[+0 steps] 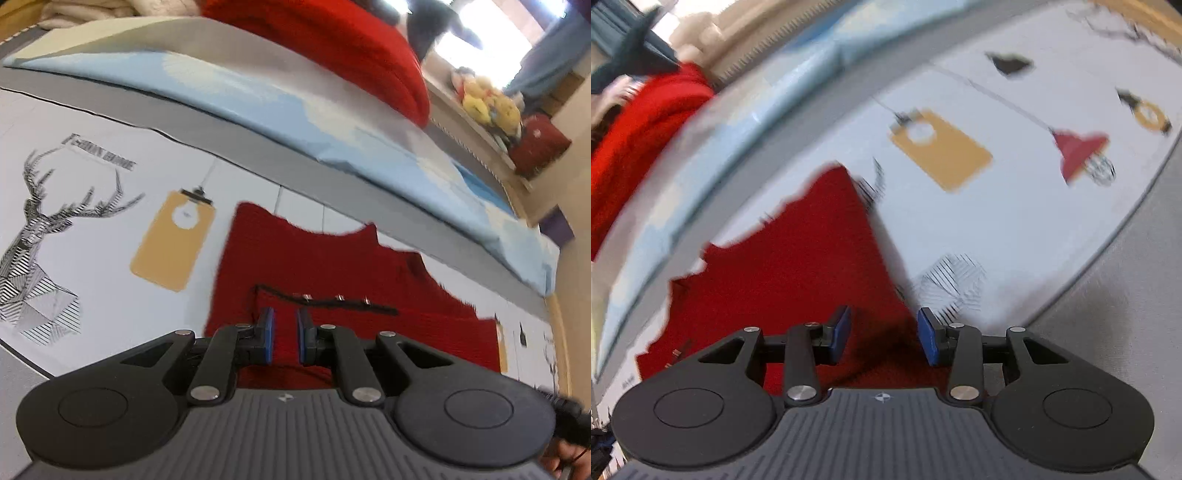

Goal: Fold small clothes

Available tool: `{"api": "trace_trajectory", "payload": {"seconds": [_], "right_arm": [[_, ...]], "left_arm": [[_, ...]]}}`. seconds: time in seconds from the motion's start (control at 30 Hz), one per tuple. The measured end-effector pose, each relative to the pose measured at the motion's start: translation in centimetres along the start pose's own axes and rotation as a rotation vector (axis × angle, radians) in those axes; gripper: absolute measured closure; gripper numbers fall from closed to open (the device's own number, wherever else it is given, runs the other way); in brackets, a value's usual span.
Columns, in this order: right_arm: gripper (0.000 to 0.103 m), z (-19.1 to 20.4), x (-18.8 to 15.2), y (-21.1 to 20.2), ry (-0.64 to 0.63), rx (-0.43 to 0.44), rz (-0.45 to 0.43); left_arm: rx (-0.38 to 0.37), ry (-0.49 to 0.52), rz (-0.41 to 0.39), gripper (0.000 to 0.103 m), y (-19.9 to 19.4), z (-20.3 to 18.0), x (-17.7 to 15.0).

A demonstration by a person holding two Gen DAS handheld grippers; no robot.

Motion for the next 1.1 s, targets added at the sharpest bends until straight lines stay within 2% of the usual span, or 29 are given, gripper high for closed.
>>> {"api": "trace_trajectory", "payload": {"seconds": [0.1, 0.2, 0.27, 0.3, 0.33, 0.37, 0.4, 0.53, 0.6, 0.67, 0.77, 0.83, 0.87, 0.93, 1.0, 1.1], "right_arm": [[0.060, 2.9, 0.7, -1.5, -0.059, 0.116, -0.084], [0.062, 3.7, 0.4, -0.9, -0.040, 0.180, -0.049], [0.062, 2.4, -0.6, 0.8, -0.012, 0.128, 0.032], [0.071, 1.5, -1.1, 1.6, -0.010, 0.085, 0.073], [0.086, 0.8, -1.3, 2.1, 0.000, 0.052, 0.092], [0.087, 0.4, -1.1, 1.9, 0.020, 0.035, 0.085], [0.085, 0.7, -0.7, 1.4, 0.024, 0.043, 0.072], [0.059, 3.8, 0.6, -0.5, -0.104, 0.140, -0.035], [0.059, 3.4, 0.1, 0.3, -0.100, 0.135, 0.002], [0.064, 1.5, -1.1, 1.8, -0.068, 0.058, 0.084], [0.064, 1.6, -0.6, 1.0, -0.067, 0.075, 0.058], [0.054, 2.6, 0.1, -0.5, -0.135, 0.107, -0.001], [0.052, 2.8, 0.2, -0.9, -0.163, 0.117, -0.011], [0.052, 2.4, 0.0, -1.1, -0.185, 0.100, 0.029], [0.052, 1.6, 0.3, -1.9, -0.160, 0.067, 0.020], [0.052, 2.6, 1.7, -5.2, -0.183, 0.120, -0.052]], "left_arm": [[0.014, -0.005, 0.011, 0.091, 0.4, -0.2, -0.5], [0.003, -0.006, 0.011, 0.091, 0.0, -0.3, -0.4], [-0.006, 0.005, 0.017, 0.091, -0.2, -0.5, -0.5], [-0.007, 0.010, 0.020, 0.091, -0.2, -0.5, -0.5], [-0.007, 0.013, 0.024, 0.091, -0.2, -0.4, -0.6], [-0.006, 0.013, 0.028, 0.091, -0.3, -0.4, -0.6], [-0.006, 0.012, 0.031, 0.091, -0.3, -0.3, -0.6], [-0.005, 0.009, 0.033, 0.091, -0.4, -0.2, -0.4], [-0.009, 0.010, 0.032, 0.091, -0.6, -0.3, -0.3], [-0.012, 0.020, 0.028, 0.091, -0.9, -0.4, -0.2], [-0.012, 0.029, 0.006, 0.091, -1.8, -0.5, 0.4], [-0.017, 0.035, -0.014, 0.091, -2.6, -0.7, 0.6], [-0.019, 0.043, -0.025, 0.091, -3.1, -0.8, 0.7], [-0.016, 0.066, -0.047, 0.091, -3.9, -1.1, 0.7], [-0.007, 0.117, -0.084, 0.091, -5.1, -1.6, 0.8], [-0.004, 0.225, -0.165, 0.090, -7.5, -2.8, 0.9]]}}
Point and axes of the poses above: each gripper's, at about its wrist camera, not at the fingertips, and y roughly the way its jaws point, z to its left, x to its top, the point moved 7 cm from there along y, roughly the way its jaws point, and after that the axes turned 13 degrees about -z, right-handed, at the moved point
